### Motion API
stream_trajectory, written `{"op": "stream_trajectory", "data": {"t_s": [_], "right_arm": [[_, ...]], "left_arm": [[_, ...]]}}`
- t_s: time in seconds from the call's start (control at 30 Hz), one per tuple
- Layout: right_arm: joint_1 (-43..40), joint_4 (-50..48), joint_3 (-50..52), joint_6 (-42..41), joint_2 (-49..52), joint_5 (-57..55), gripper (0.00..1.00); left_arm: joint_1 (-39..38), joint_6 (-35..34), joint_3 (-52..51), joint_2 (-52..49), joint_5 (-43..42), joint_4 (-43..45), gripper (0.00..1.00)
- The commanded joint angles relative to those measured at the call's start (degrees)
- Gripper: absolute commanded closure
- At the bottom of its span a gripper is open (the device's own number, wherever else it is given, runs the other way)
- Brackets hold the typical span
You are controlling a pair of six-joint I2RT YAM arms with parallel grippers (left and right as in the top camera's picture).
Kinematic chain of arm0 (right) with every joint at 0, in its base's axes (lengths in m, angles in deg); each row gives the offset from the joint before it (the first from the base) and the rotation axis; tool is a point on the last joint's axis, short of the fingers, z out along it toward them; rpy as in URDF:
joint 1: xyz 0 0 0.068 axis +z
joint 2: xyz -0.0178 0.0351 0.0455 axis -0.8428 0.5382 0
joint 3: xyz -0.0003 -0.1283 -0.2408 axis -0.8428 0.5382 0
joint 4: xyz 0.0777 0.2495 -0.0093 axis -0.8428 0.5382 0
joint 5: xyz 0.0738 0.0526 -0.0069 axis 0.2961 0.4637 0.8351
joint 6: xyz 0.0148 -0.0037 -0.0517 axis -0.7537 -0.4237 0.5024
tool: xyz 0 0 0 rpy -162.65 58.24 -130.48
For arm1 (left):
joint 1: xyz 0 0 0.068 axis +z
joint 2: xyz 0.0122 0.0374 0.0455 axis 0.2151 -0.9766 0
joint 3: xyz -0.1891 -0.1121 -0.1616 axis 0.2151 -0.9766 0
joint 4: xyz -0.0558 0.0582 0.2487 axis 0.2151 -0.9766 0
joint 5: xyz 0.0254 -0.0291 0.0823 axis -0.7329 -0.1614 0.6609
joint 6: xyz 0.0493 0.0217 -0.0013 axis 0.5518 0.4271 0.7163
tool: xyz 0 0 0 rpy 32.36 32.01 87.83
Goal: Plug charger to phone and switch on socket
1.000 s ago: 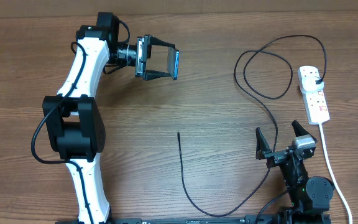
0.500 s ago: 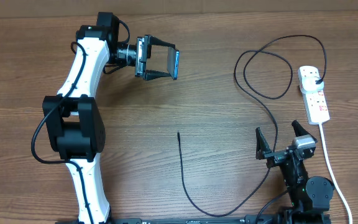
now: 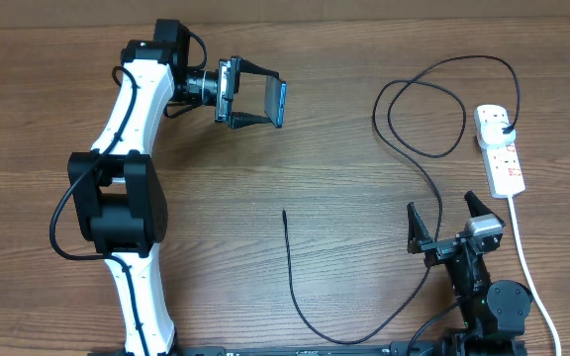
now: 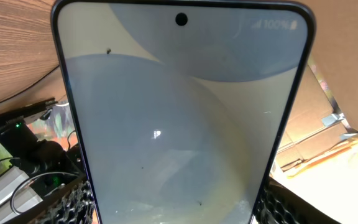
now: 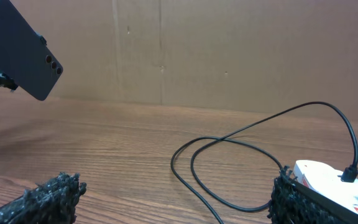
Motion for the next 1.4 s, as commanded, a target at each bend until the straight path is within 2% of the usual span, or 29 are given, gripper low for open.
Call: {"op": "stream_trajectory", "data": {"t_s": [0.0, 0.33, 0.63, 1.0, 1.37], "right_arm": [[0.44, -0.24, 0.61, -0.22, -0.55, -0.35, 0.0], [0.44, -0.24, 0.61, -0.22, -0.55, -0.35, 0.0], [0.44, -0.24, 0.61, -0.22, -0.55, -0.35, 0.0], [0.44, -0.24, 0.61, -0.22, -0.55, -0.35, 0.0], [0.44, -0.24, 0.61, -0.22, -0.55, -0.35, 0.0]], "left_arm": [[-0.33, -0.42, 1.81, 0.04, -1.92, -0.11, 0.96], [-0.33, -0.42, 1.81, 0.04, 1.22, -0.11, 0.96], [-0.35, -0.39, 1.81, 0.04, 9.79, -0.13, 0.96], [-0.39, -0.42, 1.81, 0.04, 26.29, -1.09, 0.96], [-0.39, -0.46, 1.81, 0.04, 53.55, -7.65, 0.96]]}}
